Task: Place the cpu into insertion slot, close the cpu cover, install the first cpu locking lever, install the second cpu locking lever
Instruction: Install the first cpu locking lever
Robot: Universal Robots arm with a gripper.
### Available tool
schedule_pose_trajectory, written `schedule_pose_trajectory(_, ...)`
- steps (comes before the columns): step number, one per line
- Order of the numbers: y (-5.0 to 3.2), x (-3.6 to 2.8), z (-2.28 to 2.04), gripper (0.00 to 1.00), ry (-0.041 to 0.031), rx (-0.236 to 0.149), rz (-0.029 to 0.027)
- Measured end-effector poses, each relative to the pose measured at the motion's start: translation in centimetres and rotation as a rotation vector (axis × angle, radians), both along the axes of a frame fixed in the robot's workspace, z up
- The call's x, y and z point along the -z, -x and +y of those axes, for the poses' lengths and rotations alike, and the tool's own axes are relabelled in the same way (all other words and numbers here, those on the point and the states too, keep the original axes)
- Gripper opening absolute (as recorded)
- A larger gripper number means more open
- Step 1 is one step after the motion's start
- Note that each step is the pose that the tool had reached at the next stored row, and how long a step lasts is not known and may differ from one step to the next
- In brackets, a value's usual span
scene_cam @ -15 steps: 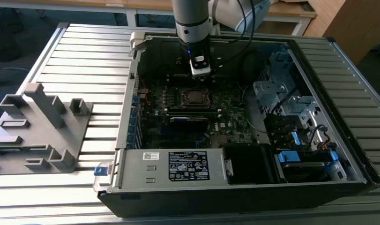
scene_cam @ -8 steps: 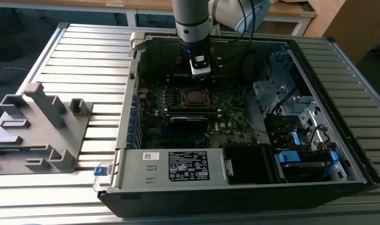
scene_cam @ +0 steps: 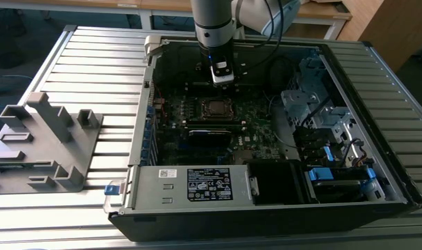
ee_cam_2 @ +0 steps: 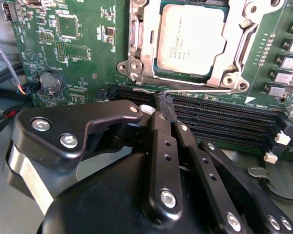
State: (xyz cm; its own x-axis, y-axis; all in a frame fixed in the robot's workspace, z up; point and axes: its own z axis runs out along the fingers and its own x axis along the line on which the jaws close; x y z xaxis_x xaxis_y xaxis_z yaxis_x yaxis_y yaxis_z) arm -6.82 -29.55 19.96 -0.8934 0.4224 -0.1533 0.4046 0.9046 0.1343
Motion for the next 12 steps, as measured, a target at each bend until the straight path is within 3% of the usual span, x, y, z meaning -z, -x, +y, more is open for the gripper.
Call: schedule_pose_trajectory(12,-0.15,0.13,-0.22,0.10,-0.0001,0.000,-0.0001)
